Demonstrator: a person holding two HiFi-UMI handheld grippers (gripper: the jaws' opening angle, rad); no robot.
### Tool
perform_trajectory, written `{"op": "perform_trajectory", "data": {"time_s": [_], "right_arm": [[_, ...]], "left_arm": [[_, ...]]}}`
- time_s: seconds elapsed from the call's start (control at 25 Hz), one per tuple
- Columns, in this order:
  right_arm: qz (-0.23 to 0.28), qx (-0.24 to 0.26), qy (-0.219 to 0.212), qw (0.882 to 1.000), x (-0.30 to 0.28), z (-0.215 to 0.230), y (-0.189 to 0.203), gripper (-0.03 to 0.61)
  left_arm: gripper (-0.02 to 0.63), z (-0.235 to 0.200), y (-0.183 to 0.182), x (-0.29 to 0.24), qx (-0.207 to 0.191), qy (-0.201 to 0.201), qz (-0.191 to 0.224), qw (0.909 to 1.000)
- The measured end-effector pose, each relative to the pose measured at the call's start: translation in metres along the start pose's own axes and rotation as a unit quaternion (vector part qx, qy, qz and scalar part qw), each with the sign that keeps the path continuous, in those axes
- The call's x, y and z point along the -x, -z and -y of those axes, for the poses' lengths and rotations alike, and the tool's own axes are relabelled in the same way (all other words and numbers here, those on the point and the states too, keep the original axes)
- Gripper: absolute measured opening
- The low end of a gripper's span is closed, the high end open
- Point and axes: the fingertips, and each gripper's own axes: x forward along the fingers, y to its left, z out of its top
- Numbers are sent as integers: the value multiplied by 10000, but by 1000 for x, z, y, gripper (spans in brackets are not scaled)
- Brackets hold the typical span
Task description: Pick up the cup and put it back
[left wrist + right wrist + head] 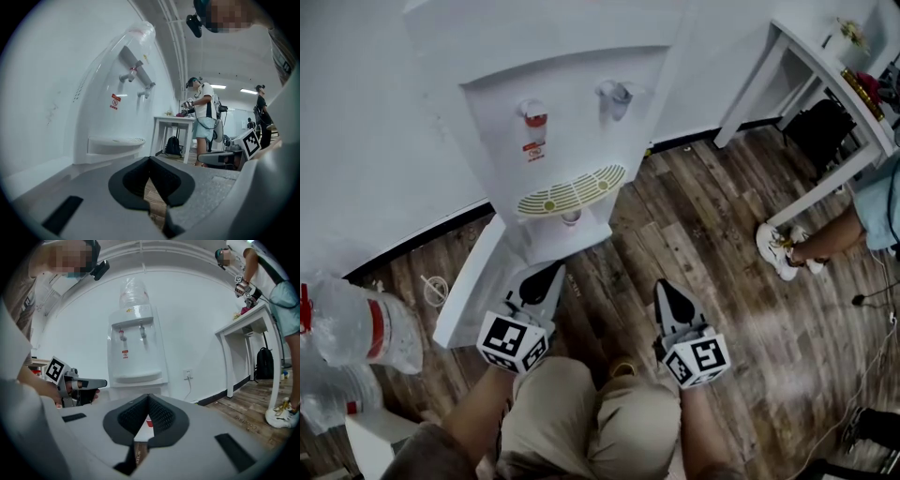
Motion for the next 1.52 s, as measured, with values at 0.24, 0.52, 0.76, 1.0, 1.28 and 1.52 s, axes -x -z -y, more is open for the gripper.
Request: {"op": "perform_trajectory", "data": {"time_s": [0.24,0.52,0.76,1.0,1.28,1.52], "right_arm": [[55,-75,11,10000,14,-6,0,0],[72,-101,78,9999,18,-12,2,0],[26,-99,106,9999,26,-20,6,0],[37,-67,80,9999,25,-27,5,0],[61,-159,-123,9998,22,-39,7,0],[59,-258,-191,9995,25,-41,10,0]], "left_arm": [[-2,1,14,9,105,-139,-42,9998],[-2,-5,23,14,71,-219,-68,9997],[71,-7,31,17,260,-235,-25,9994],[243,-13,44,10,263,-230,-75,9994],[387,-36,83,-17,367,-420,-176,9983],[387,-56,117,-50,190,-604,-342,9974]]}}
